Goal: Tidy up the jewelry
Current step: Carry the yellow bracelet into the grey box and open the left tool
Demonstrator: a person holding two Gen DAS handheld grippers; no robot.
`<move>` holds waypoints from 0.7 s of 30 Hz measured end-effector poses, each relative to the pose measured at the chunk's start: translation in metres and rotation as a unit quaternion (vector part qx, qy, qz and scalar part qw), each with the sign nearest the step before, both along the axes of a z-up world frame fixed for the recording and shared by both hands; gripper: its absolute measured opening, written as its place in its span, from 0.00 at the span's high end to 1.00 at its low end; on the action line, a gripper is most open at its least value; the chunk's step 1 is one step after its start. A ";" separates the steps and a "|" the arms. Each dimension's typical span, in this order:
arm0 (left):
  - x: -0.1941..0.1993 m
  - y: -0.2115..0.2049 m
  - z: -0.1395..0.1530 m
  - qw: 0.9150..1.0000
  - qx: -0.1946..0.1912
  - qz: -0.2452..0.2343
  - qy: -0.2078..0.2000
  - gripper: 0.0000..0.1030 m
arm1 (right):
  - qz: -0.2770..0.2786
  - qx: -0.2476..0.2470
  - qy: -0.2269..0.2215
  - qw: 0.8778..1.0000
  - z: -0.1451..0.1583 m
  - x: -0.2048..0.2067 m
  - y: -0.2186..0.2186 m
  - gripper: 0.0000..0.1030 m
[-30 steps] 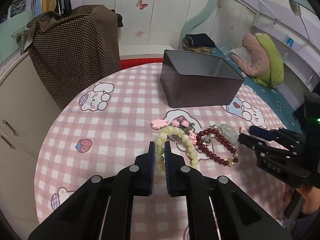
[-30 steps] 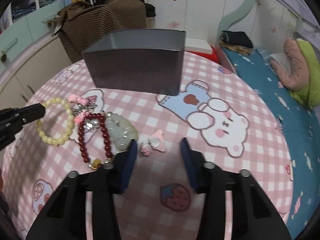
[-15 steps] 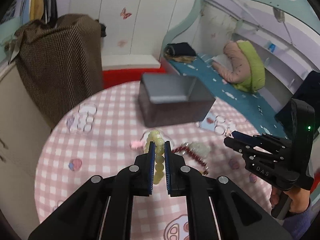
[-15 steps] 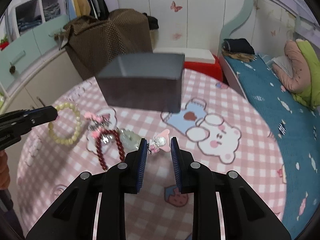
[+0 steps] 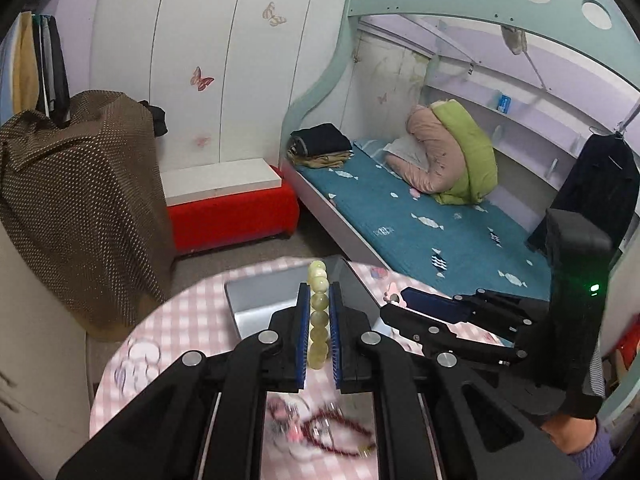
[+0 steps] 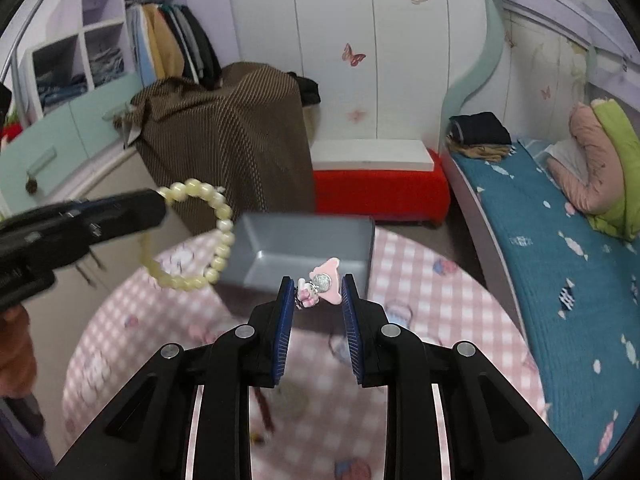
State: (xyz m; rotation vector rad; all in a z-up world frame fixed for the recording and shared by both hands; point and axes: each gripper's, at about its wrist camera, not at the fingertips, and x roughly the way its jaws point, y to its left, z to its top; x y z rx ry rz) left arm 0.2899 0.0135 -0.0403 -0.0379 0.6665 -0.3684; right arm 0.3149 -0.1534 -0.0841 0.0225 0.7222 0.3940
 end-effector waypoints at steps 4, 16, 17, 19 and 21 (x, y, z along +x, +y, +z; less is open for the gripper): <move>0.040 -0.001 -0.028 0.999 0.006 0.003 0.043 0.92 | 0.003 0.015 0.023 1.000 -0.006 0.030 0.003 0.76; 0.073 0.006 -0.087 0.993 0.028 0.022 0.112 0.92 | 0.023 -0.017 0.073 0.997 -0.052 0.068 0.036 0.76; 0.073 0.006 -0.087 0.993 0.028 0.021 0.110 0.91 | 0.023 -0.018 0.075 0.997 -0.054 0.068 0.036 0.76; 0.073 0.006 -0.089 0.993 0.030 0.018 0.111 0.91 | 0.024 -0.019 0.078 0.996 -0.056 0.069 0.038 0.76; 0.073 0.006 -0.090 0.993 0.033 0.019 0.112 0.83 | 0.022 -0.020 0.079 0.996 -0.058 0.068 0.038 0.76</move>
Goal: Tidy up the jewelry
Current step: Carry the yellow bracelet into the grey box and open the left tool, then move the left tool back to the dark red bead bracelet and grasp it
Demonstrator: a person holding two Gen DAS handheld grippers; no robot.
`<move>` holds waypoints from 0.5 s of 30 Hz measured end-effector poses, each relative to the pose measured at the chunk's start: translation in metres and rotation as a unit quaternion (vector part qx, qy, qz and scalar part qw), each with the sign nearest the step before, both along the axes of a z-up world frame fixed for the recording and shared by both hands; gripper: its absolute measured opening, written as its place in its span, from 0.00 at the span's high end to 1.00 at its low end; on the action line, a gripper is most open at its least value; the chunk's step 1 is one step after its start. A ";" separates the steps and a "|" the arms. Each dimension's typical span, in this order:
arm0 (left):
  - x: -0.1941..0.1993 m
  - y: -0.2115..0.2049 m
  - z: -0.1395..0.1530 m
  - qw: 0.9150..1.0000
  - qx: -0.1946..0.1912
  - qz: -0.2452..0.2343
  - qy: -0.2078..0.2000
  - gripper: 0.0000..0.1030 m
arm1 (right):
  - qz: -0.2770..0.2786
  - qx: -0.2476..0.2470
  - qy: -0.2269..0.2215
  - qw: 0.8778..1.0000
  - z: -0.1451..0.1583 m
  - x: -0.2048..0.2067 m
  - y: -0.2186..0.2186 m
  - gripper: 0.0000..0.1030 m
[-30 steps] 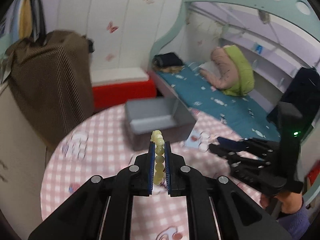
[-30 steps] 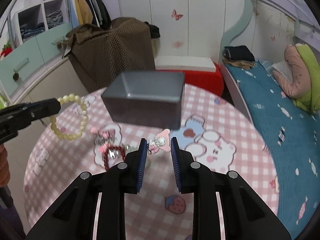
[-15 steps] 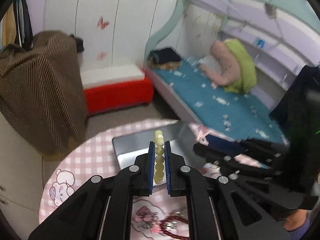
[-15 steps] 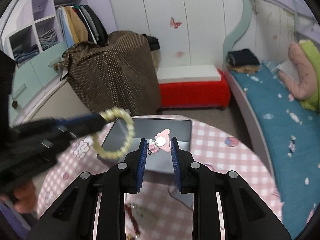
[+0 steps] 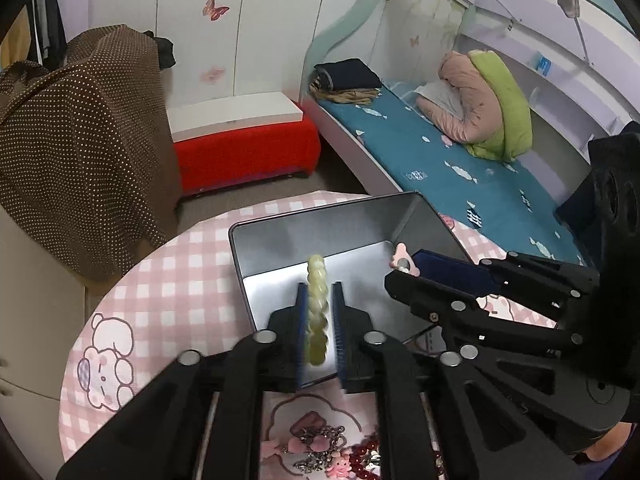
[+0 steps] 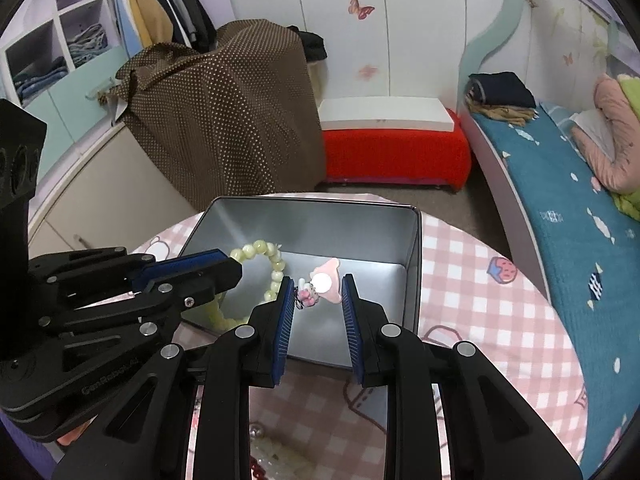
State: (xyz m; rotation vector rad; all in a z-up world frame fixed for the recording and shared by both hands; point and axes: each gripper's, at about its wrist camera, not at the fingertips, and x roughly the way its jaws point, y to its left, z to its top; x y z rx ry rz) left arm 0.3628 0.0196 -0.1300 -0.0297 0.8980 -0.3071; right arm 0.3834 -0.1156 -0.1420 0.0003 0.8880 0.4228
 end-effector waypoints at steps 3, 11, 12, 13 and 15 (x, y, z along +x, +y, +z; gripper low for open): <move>-0.002 0.000 0.000 1.000 -0.007 0.005 -0.004 0.79 | -0.001 0.003 0.004 1.000 -0.001 0.002 -0.002 0.76; -0.011 0.003 0.011 0.999 -0.022 0.019 -0.018 0.51 | -0.013 0.025 0.011 1.000 0.004 -0.005 -0.020 0.74; -0.014 0.004 0.014 0.999 -0.025 0.019 -0.019 0.50 | -0.013 0.032 0.009 0.999 0.006 -0.009 -0.023 0.71; -0.016 0.005 0.016 0.999 -0.025 0.022 -0.021 0.49 | -0.015 0.033 0.006 0.999 0.008 -0.011 -0.025 0.68; -0.026 0.008 0.023 0.999 -0.029 0.028 -0.028 0.43 | -0.021 0.032 -0.009 0.999 0.015 -0.022 -0.029 0.59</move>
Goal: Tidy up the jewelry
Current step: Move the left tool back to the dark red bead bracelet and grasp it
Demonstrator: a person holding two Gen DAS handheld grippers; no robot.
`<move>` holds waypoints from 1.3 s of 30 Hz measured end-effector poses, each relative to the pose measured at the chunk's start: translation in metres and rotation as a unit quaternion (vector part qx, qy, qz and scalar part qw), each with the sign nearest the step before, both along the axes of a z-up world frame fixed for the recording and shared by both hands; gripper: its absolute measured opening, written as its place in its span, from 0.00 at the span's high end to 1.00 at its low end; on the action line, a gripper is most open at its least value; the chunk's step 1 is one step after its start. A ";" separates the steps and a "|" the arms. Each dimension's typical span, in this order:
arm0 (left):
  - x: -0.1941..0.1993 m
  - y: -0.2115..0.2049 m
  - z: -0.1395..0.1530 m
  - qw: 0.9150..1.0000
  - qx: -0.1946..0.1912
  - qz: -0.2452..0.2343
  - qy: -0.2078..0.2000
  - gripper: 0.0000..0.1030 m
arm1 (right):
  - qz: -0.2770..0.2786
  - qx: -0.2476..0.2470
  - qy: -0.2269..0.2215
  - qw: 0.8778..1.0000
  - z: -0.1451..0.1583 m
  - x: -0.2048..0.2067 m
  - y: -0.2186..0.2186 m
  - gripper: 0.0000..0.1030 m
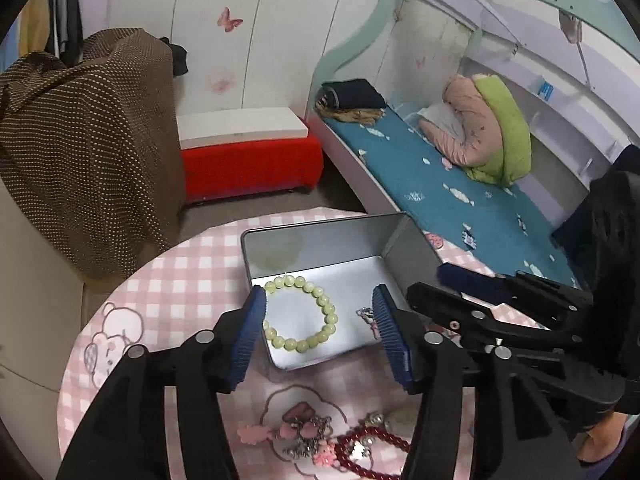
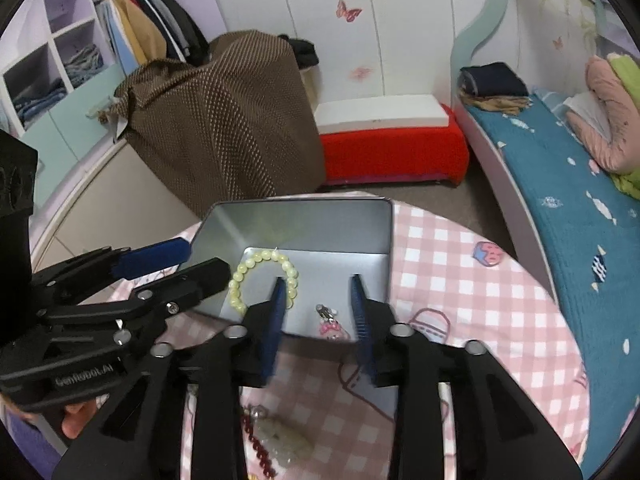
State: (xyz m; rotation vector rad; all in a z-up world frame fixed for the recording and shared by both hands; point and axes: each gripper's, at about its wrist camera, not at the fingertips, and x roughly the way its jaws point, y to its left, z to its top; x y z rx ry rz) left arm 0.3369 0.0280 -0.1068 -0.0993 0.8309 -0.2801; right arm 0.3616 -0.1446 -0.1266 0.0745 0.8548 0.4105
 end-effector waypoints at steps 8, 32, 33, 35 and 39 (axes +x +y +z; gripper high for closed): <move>-0.060 0.013 0.024 0.998 0.008 0.031 -0.050 0.36 | -0.010 -0.006 -0.058 0.998 0.034 -0.061 -0.012 0.57; -0.146 -0.016 -0.017 0.993 0.021 0.118 -0.018 0.35 | -0.043 -0.038 -0.065 0.996 0.003 -0.158 -0.042 0.53; -0.144 -0.018 -0.022 0.992 0.024 0.122 -0.011 0.35 | -0.043 -0.039 -0.063 0.996 0.000 -0.158 -0.044 0.53; -0.142 -0.022 -0.030 0.992 0.025 0.123 -0.002 0.35 | -0.041 -0.036 -0.058 0.997 -0.005 -0.159 -0.047 0.53; -0.133 -0.028 -0.044 0.992 0.019 0.121 0.018 0.35 | -0.039 -0.035 -0.050 0.997 -0.015 -0.154 -0.051 0.53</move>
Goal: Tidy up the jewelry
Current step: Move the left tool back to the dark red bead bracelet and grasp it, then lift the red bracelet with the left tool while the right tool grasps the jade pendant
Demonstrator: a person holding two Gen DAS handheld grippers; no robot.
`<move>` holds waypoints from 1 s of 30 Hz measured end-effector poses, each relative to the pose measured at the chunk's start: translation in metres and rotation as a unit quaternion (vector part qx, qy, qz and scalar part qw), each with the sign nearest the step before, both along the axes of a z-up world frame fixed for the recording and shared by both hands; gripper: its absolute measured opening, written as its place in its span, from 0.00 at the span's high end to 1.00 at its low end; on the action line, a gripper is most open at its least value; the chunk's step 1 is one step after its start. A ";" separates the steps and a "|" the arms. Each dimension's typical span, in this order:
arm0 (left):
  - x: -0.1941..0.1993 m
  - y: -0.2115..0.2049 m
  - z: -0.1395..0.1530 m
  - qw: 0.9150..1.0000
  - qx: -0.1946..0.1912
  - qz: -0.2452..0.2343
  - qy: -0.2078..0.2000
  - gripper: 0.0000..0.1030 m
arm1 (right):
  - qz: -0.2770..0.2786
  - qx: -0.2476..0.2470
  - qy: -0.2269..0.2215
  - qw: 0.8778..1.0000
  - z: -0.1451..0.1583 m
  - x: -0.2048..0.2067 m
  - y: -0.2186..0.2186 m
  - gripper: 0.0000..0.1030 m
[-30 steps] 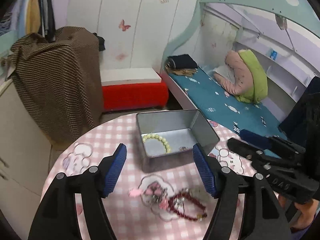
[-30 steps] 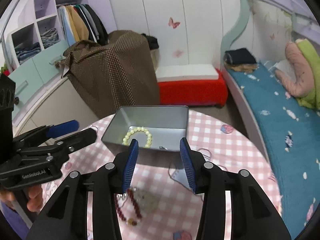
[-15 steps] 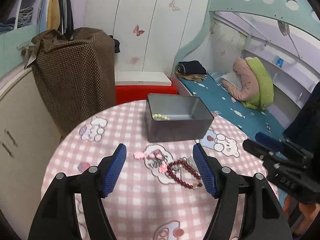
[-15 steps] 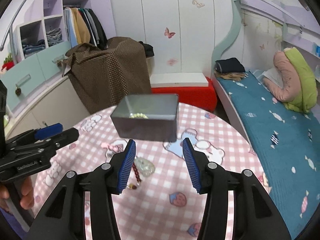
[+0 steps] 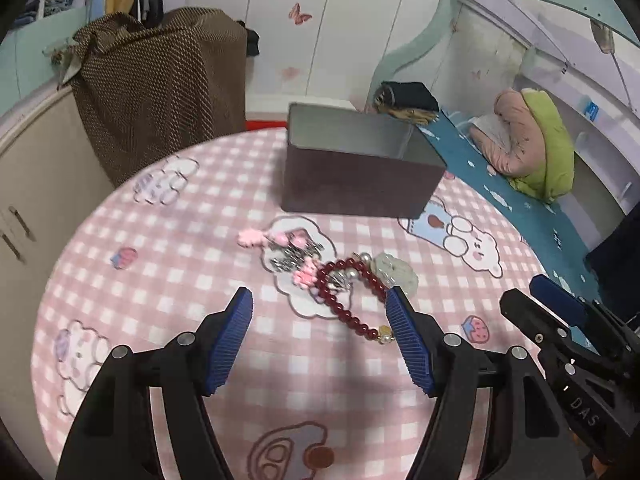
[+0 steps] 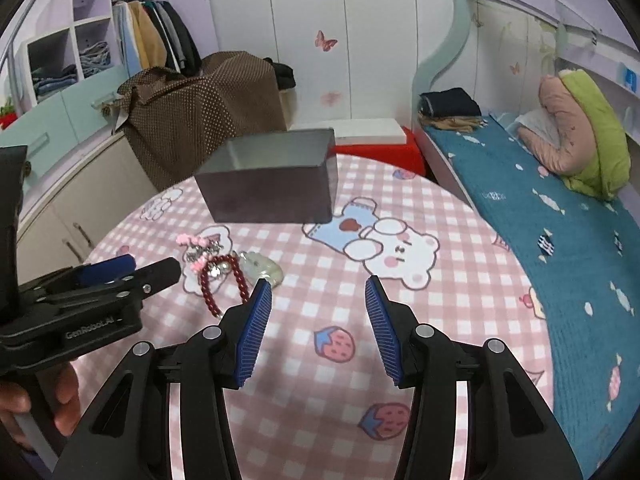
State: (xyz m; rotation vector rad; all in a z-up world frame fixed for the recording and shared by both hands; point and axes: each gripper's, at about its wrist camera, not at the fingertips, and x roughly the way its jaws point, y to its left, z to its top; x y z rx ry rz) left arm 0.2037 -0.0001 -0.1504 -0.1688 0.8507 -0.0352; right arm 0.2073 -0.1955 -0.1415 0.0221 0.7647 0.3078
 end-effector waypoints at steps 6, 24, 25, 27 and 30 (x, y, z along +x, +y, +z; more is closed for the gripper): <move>0.012 -0.007 -0.013 1.000 0.005 -0.008 0.015 0.37 | 0.000 0.003 0.009 1.000 -0.013 0.009 -0.003 0.53; 0.026 0.011 -0.031 0.998 0.018 -0.048 0.031 0.94 | 0.024 -0.012 0.032 0.999 -0.033 0.028 0.015 0.53; 0.027 0.014 -0.030 0.998 0.015 -0.051 0.028 0.94 | 0.028 -0.017 0.033 0.999 -0.034 0.029 0.019 0.53; 0.027 0.019 -0.026 0.998 0.009 -0.059 0.018 0.94 | 0.036 -0.022 0.041 0.998 -0.037 0.032 0.025 0.53; 0.025 0.021 -0.021 0.997 -0.012 -0.072 0.008 0.94 | 0.042 -0.031 0.045 0.998 -0.038 0.036 0.032 0.53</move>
